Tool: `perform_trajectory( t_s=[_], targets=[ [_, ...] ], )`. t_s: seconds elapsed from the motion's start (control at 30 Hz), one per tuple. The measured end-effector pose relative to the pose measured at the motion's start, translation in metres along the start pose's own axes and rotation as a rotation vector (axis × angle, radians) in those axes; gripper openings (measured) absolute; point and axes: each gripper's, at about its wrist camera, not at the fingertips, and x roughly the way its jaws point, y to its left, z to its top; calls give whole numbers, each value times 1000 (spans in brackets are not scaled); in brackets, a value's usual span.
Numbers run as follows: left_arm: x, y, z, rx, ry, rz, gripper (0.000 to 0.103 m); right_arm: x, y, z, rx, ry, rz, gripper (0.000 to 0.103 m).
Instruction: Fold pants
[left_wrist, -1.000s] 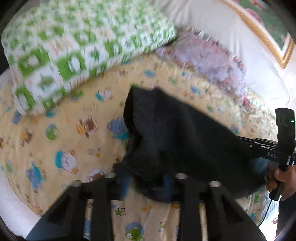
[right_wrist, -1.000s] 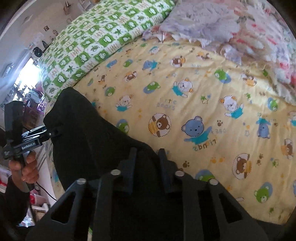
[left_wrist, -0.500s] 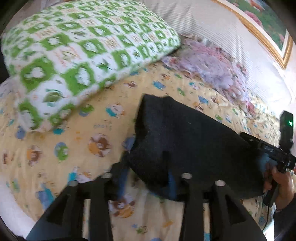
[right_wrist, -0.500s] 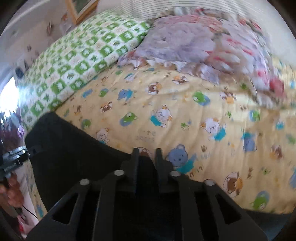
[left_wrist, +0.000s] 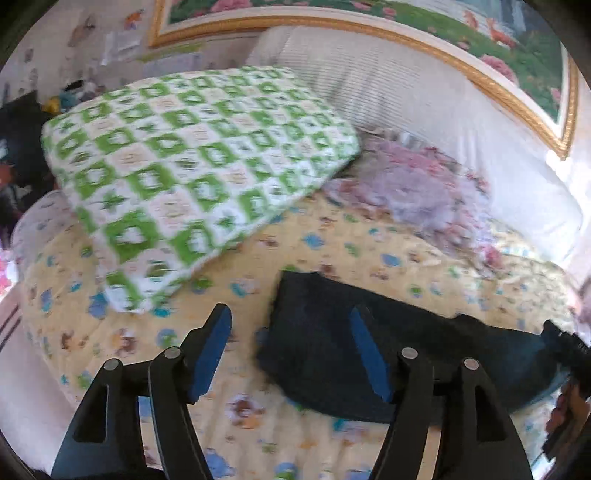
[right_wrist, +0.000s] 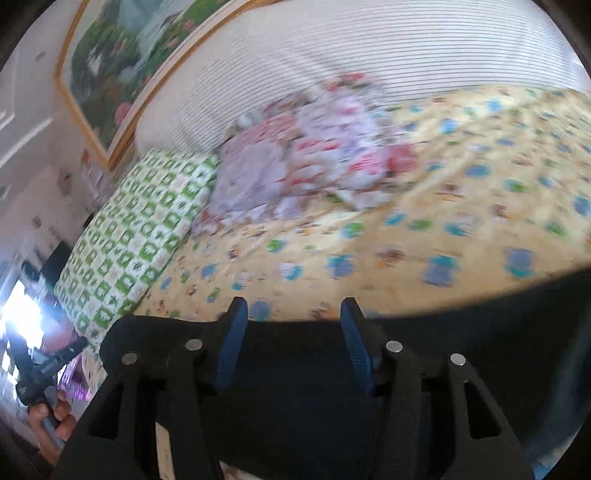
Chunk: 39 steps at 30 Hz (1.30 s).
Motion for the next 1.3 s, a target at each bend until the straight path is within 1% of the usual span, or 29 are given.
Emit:
perform_trajectory(
  t_s=[0.1, 0.2, 0.23, 0.4, 0.43, 0.53, 0.6, 0.7, 0.8, 0.87, 0.93, 1.03, 1.1, 1.13, 1.3],
  targets=[
    [4, -27, 0, 42, 26, -58, 68, -23, -22, -6, 46, -30, -53, 55],
    [11, -60, -4, 90, 58, -121, 68, -49, -47, -11, 89, -57, -96, 58],
    [13, -71, -6, 105, 67, -143, 68, -58, -56, -13, 98, -72, -123, 61],
    [24, -131, -14, 202, 111, -248, 70, -96, -100, -20, 188, -122, -195, 63],
    [26, -143, -16, 224, 122, -270, 73, -103, -110, -22, 209, -128, -212, 63],
    [34, -183, -17, 299, 158, -330, 74, -117, -135, -26, 267, -147, -259, 63],
    [40, -215, -20, 357, 194, -391, 74, -125, -150, -29, 319, -154, -260, 63],
    [45, -256, -24, 444, 232, -453, 76, -131, -158, -31, 342, -159, -310, 63],
    [48, -305, -29, 556, 252, -507, 77, -139, -167, -34, 366, -174, -329, 63],
    [50, -331, -33, 618, 260, -527, 77, -144, -173, -36, 385, -184, -349, 63],
    [53, -355, -38, 680, 266, -550, 77, -149, -182, -38, 422, -189, -344, 63],
    [57, -391, -45, 759, 252, -563, 77, -153, -189, -42, 463, -194, -342, 63],
    [63, -410, -51, 797, 258, -561, 77, -154, -192, -44, 478, -193, -328, 63],
    [65, -417, -53, 810, 262, -570, 77, -155, -194, -45, 487, -192, -321, 63],
    [87, -457, -59, 848, 335, -621, 77, -155, -199, -43, 524, -202, -289, 64]
  ],
)
